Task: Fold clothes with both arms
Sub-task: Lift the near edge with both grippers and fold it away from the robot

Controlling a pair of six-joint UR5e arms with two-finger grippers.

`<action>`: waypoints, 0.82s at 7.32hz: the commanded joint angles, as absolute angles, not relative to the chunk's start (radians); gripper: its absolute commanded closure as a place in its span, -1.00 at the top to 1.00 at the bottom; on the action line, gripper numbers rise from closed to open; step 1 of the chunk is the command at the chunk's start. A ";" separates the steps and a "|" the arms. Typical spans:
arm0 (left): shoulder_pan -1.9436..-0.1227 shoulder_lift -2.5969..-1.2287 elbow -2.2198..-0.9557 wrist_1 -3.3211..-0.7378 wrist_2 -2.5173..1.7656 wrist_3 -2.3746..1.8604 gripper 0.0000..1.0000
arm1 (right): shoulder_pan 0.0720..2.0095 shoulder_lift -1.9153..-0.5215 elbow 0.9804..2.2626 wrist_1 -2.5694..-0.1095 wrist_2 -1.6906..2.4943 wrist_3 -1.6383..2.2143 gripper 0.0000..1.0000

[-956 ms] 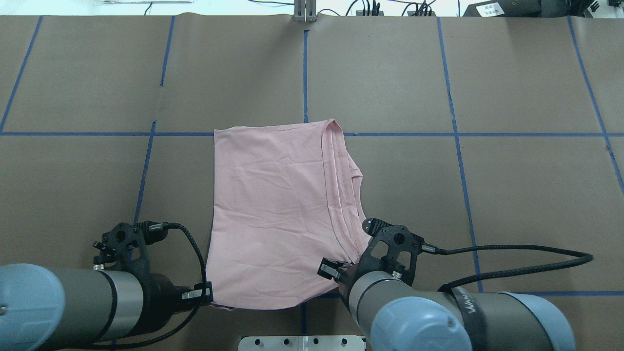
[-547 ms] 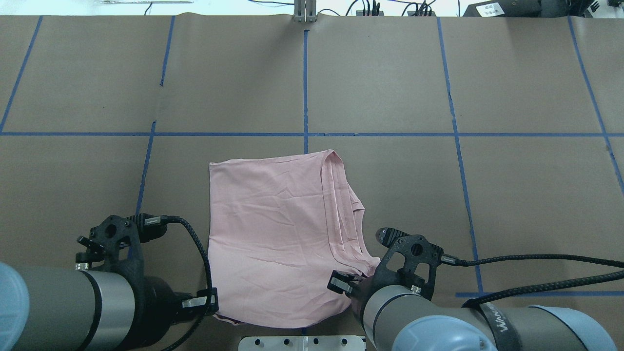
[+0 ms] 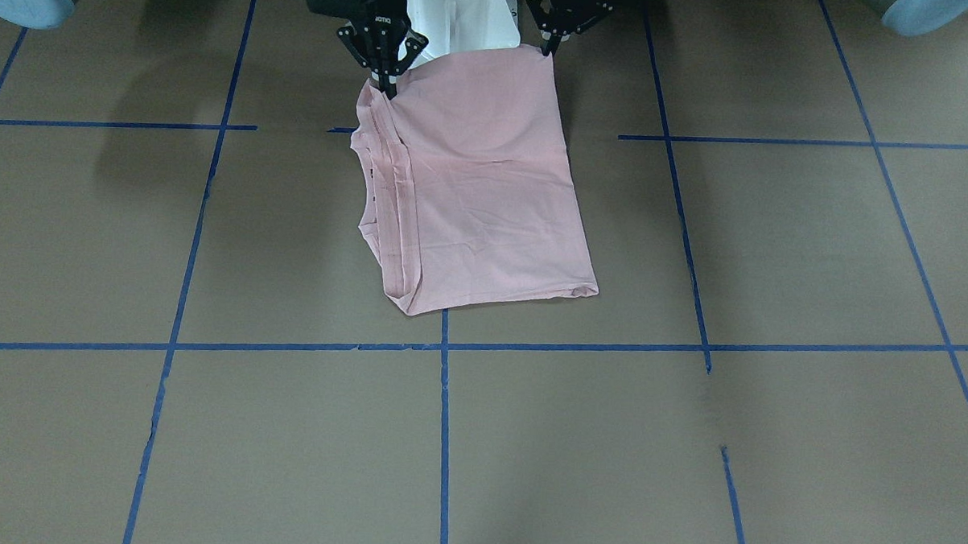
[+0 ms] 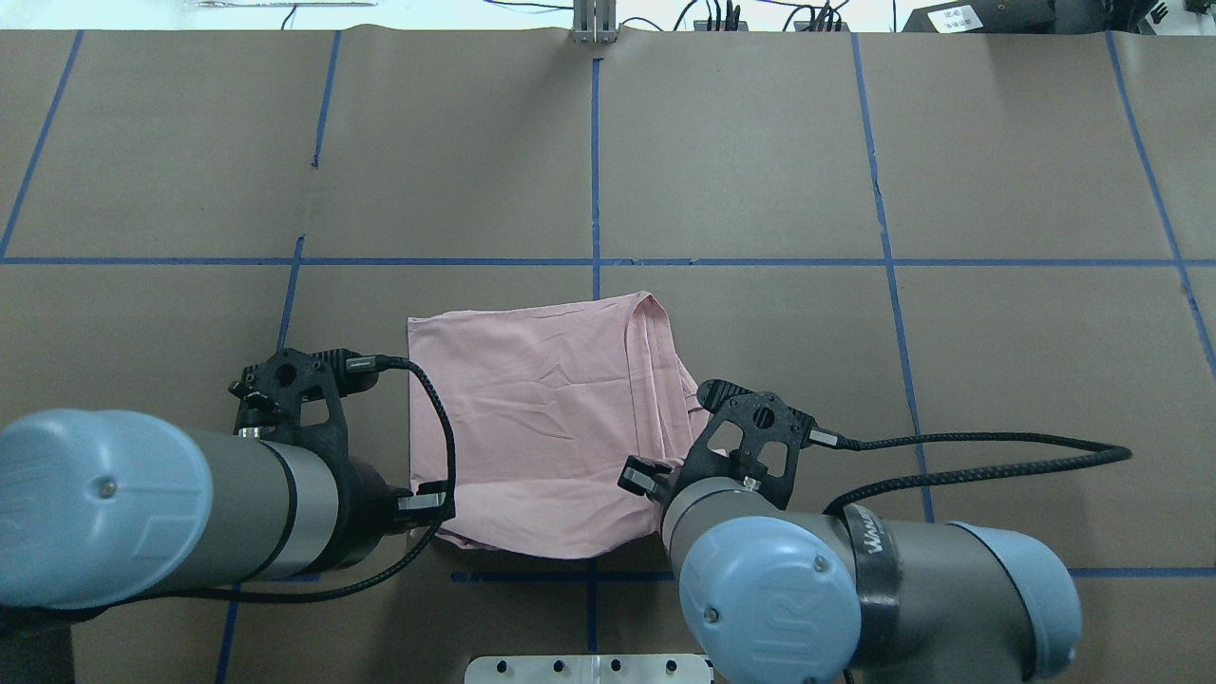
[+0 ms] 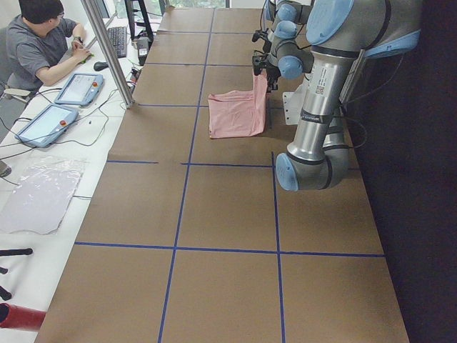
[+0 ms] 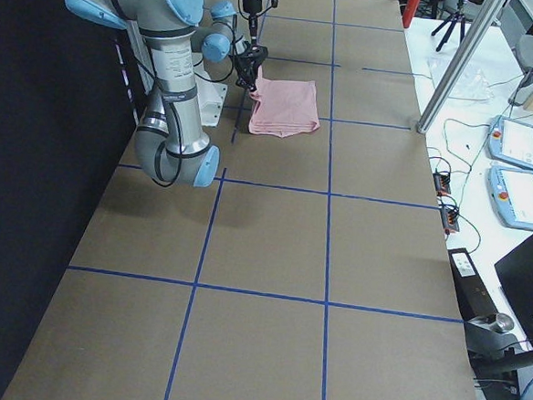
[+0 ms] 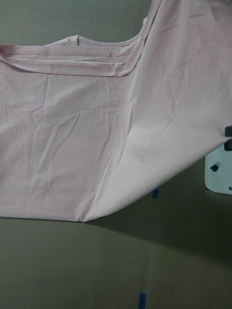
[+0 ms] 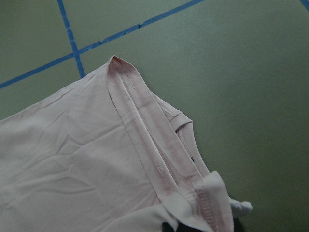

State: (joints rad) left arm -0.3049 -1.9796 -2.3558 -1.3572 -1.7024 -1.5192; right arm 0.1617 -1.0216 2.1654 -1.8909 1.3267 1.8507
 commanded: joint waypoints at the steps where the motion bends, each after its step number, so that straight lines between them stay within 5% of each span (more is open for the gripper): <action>1: -0.374 -1.986 -2.268 -1.393 -1.704 -1.445 -1.00 | 0.236 -1.002 2.051 -1.778 1.336 1.804 -1.00; 4: -0.455 -1.991 -2.159 -1.463 -1.707 -1.359 -1.00 | 0.300 -0.918 1.895 -1.743 1.339 1.749 -1.00; 6: -0.579 -1.997 -2.024 -1.556 -1.710 -1.222 -1.00 | 0.400 -0.850 1.681 -1.575 1.405 1.634 -1.00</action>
State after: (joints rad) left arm -0.5031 -1.9926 -2.1105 -1.4967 -1.7085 -1.3081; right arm 0.3338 -0.8975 1.8175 -1.6693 1.3586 1.7068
